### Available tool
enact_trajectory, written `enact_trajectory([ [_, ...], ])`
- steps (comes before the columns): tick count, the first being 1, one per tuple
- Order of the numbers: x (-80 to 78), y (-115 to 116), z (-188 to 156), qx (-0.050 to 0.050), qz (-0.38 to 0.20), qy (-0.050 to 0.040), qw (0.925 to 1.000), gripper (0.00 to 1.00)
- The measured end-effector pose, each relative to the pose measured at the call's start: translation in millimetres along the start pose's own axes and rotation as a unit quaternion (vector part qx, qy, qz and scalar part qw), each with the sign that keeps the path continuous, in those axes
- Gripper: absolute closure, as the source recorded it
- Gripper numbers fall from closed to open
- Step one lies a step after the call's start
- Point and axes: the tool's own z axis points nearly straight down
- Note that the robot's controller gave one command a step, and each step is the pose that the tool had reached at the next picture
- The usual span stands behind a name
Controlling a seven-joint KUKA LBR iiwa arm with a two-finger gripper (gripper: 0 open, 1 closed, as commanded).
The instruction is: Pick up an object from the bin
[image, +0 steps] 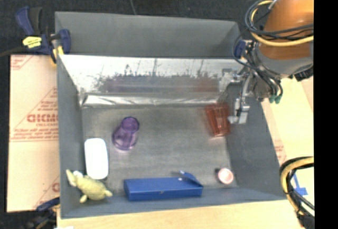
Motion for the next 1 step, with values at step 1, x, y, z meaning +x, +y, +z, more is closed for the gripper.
enact_trajectory([
  [1, -1.3, 0.3, -5.0, 0.001, -0.001, -0.0041, 1.0000, 0.00],
])
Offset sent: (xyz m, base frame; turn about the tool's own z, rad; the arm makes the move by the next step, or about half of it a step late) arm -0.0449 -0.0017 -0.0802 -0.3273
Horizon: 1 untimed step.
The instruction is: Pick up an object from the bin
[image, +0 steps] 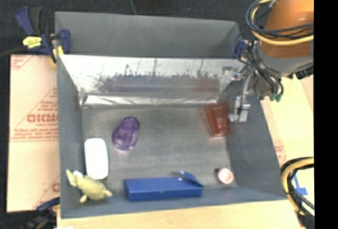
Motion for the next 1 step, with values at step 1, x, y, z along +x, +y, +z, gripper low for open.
enact_trajectory([
  [1, 25.0, -1.2, 46.9, 0.000, -0.097, -0.0025, 0.9953, 0.00],
])
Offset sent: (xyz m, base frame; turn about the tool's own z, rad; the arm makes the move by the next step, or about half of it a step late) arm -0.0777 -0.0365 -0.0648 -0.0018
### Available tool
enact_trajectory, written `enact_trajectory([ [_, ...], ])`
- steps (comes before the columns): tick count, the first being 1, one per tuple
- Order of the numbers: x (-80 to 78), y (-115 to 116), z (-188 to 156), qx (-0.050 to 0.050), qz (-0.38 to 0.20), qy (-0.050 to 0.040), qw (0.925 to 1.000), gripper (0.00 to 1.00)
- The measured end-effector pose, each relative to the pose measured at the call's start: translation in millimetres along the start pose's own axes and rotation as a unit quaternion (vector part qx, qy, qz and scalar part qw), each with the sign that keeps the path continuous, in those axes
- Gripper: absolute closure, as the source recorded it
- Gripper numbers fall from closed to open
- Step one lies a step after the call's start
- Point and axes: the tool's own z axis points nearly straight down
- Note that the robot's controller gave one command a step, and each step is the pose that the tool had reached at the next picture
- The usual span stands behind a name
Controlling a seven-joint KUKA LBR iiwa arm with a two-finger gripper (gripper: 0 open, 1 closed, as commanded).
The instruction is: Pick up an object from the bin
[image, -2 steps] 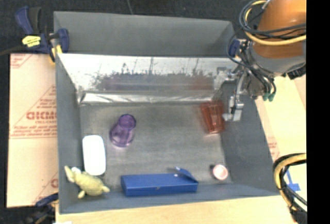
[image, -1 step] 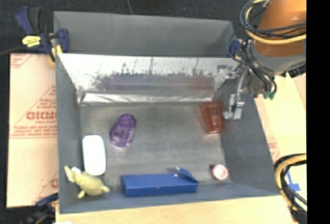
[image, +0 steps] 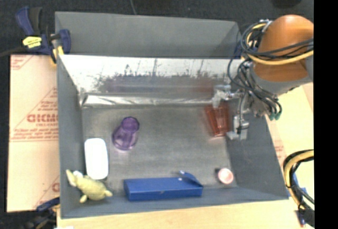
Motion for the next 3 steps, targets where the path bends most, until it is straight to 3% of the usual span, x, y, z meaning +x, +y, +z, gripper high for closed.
enact_trajectory([
  [1, 39.7, -17.1, 16.0, -0.001, 0.056, 0.0014, 0.9984, 0.00],
  [2, 18.2, -17.2, 45.9, 0.000, 0.044, 0.0014, 0.9990, 0.00],
  [3, 22.5, -17.9, 36.0, 0.000, 0.008, 0.0009, 1.0000, 0.00],
])
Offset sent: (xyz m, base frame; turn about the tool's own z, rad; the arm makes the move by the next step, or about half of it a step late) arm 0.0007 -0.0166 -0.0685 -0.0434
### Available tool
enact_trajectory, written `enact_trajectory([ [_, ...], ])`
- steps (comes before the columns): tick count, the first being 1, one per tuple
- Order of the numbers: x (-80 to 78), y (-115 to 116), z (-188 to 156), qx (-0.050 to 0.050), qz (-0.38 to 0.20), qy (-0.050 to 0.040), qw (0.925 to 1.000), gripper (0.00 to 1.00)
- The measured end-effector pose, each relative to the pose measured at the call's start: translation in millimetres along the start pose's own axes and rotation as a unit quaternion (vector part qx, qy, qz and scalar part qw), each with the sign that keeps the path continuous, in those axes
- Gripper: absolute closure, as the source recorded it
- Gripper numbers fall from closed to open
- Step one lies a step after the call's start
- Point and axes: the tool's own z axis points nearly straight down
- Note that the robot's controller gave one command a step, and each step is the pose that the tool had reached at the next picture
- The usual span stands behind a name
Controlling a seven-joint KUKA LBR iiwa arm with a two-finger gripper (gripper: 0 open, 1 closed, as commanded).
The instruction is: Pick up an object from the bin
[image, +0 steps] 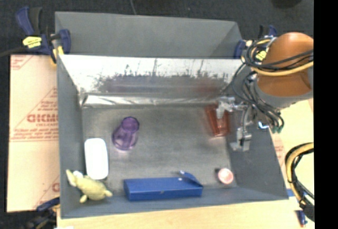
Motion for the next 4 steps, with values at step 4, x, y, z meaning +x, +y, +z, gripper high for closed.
enact_trajectory([
  [4, -15.7, -31.8, 37.9, 0.002, -0.009, -0.0032, 0.9999, 0.00],
])
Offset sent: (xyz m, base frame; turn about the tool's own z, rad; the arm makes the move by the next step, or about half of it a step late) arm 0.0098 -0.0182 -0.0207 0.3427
